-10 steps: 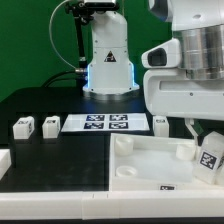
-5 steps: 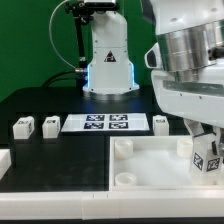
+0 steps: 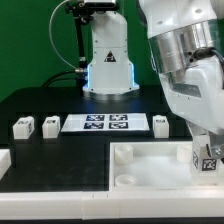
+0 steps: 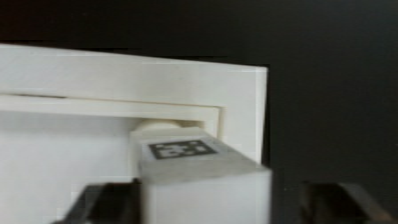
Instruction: Assemble one leg
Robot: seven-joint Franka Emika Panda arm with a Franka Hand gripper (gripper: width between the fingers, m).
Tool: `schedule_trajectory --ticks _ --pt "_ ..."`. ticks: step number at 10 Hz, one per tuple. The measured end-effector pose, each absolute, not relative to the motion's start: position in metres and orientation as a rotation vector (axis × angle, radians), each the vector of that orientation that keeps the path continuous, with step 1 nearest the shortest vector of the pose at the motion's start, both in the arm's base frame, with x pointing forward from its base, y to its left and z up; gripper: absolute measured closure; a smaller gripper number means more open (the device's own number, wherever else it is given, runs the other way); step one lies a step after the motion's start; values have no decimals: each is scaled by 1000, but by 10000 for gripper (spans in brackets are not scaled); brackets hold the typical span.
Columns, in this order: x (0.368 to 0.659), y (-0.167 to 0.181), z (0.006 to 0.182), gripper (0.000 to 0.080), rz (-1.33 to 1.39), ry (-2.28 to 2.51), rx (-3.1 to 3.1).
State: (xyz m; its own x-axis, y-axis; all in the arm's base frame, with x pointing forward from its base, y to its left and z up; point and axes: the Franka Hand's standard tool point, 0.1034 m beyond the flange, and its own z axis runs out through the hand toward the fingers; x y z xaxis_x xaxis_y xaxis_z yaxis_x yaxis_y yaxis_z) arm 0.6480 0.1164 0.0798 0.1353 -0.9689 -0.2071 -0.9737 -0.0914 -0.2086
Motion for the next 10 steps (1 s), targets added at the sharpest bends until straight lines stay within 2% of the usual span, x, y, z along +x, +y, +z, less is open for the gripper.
schedule_trajectory --ticks 1,2,3,7,9,10 --pt "647 117 79 196 13 1813 -2196" --pt "642 122 77 196 20 1578 -2424" --pt "644 123 76 159 -19 1357 -2576" --pt "645 117 75 150 -118 837 -2796" --pt "645 120 75 150 -199 182 -3009" --pt "643 124 74 150 -207 35 -3027"
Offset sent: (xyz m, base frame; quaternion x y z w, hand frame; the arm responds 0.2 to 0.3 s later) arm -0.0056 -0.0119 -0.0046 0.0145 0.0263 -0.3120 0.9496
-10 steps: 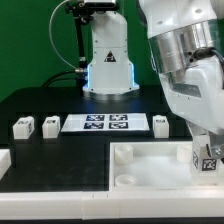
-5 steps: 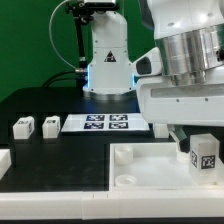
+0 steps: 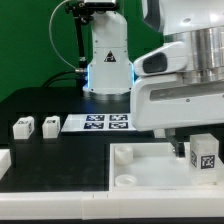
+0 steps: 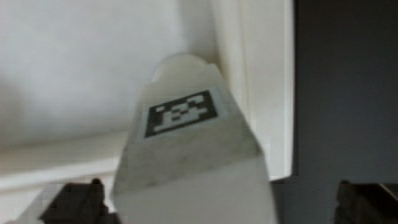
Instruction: Assemble one leg
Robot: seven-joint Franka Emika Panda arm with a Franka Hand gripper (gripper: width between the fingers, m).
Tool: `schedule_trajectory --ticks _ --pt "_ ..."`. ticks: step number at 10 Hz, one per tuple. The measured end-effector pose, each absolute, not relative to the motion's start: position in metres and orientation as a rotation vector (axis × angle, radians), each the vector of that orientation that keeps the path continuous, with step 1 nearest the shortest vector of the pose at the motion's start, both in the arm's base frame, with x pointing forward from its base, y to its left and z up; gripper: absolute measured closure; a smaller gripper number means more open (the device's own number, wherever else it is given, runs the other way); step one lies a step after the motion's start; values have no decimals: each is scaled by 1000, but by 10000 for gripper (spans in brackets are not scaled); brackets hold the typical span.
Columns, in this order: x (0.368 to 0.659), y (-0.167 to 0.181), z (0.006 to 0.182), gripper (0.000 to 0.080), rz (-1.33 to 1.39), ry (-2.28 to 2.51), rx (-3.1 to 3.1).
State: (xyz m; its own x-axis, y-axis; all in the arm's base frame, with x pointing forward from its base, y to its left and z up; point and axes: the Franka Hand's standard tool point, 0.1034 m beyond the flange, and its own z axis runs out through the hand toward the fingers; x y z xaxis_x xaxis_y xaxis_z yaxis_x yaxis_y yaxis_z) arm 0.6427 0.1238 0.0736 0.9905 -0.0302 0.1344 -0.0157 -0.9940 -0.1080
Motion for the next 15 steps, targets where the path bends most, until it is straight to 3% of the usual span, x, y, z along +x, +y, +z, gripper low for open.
schedule_trajectory --ticks 2,4,11,15 --pt "643 122 74 159 -204 76 -3022" --pt "643 120 73 492 -202 97 -3023" --pt "637 107 70 494 -42 1616 -2389" --pt "636 112 69 492 30 1882 -2120"
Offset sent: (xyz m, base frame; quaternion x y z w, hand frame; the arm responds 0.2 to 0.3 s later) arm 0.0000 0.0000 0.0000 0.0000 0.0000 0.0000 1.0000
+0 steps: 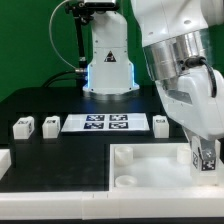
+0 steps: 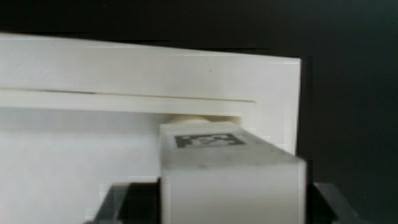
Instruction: Assemble one leg
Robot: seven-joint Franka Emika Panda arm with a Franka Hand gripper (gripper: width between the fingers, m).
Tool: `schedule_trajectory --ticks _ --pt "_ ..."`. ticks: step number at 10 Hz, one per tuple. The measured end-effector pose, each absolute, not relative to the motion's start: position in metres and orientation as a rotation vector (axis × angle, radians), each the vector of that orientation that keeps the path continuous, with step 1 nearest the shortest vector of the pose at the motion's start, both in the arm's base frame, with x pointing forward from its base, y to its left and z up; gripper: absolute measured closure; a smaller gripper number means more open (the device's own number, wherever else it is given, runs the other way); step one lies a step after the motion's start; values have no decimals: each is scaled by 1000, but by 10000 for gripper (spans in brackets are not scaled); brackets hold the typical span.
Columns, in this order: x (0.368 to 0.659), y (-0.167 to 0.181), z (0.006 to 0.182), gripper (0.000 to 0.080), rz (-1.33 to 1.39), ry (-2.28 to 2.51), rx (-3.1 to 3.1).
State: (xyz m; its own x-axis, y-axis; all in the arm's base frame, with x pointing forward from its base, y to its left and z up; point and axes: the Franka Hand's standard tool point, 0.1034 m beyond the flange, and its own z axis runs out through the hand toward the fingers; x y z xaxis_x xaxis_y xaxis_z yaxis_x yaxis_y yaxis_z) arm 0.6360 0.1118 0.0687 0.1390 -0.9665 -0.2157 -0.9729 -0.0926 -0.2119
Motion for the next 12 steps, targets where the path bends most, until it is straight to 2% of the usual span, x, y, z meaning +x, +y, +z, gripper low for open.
schedule_trajectory --ticks 1,2,3,4,9,12 --pt "636 112 68 492 25 1855 -2144" --pt "636 112 68 272 26 1855 -2145" --pt "635 112 68 272 7 1736 -2248" --pt "630 119 68 175 43 1504 -2461" --pt "631 126 71 150 -67 603 -2923" --pt "639 118 73 150 -151 -202 -3035"
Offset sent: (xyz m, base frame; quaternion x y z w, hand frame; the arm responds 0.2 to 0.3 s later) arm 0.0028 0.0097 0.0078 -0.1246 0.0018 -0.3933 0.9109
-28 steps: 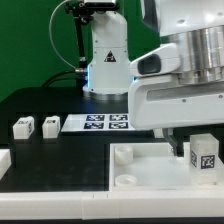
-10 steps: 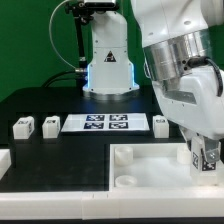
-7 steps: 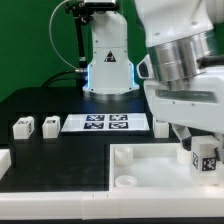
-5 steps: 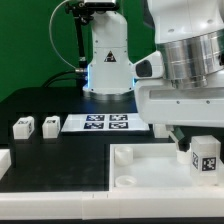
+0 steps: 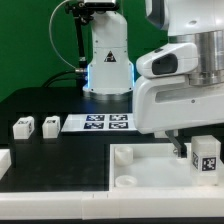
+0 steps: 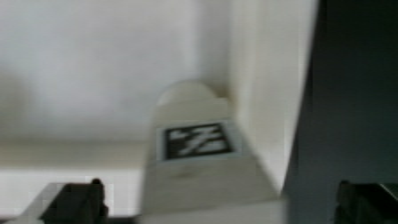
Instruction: Assemble one leg
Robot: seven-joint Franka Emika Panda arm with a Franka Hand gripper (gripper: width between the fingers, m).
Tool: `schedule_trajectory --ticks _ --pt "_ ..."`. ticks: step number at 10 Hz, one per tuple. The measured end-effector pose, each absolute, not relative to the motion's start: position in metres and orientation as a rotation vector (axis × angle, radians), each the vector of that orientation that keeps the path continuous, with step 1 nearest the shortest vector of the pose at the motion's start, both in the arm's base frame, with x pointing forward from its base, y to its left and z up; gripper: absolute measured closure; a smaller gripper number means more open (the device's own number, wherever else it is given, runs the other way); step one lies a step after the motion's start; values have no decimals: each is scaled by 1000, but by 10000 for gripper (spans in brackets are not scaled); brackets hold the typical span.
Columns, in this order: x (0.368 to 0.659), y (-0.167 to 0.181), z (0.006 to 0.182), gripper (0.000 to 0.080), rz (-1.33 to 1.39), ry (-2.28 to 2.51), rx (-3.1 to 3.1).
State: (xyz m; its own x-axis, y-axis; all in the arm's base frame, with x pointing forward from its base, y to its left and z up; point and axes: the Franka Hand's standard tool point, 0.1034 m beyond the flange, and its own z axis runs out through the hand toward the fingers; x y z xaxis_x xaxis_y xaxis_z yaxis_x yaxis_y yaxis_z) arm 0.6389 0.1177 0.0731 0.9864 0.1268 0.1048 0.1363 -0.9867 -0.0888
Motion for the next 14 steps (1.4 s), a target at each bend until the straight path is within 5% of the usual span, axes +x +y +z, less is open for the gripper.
schedule_trajectory --ticks 2,4,5,6,14 --pt "641 116 74 150 -169 -196 -3034" --pt "641 117 74 395 -161 -39 -3032" --pt "641 116 74 395 -155 73 -3029" --pt "641 114 74 505 -146 244 -3017" --pt "636 113 73 505 80 1954 -2194"
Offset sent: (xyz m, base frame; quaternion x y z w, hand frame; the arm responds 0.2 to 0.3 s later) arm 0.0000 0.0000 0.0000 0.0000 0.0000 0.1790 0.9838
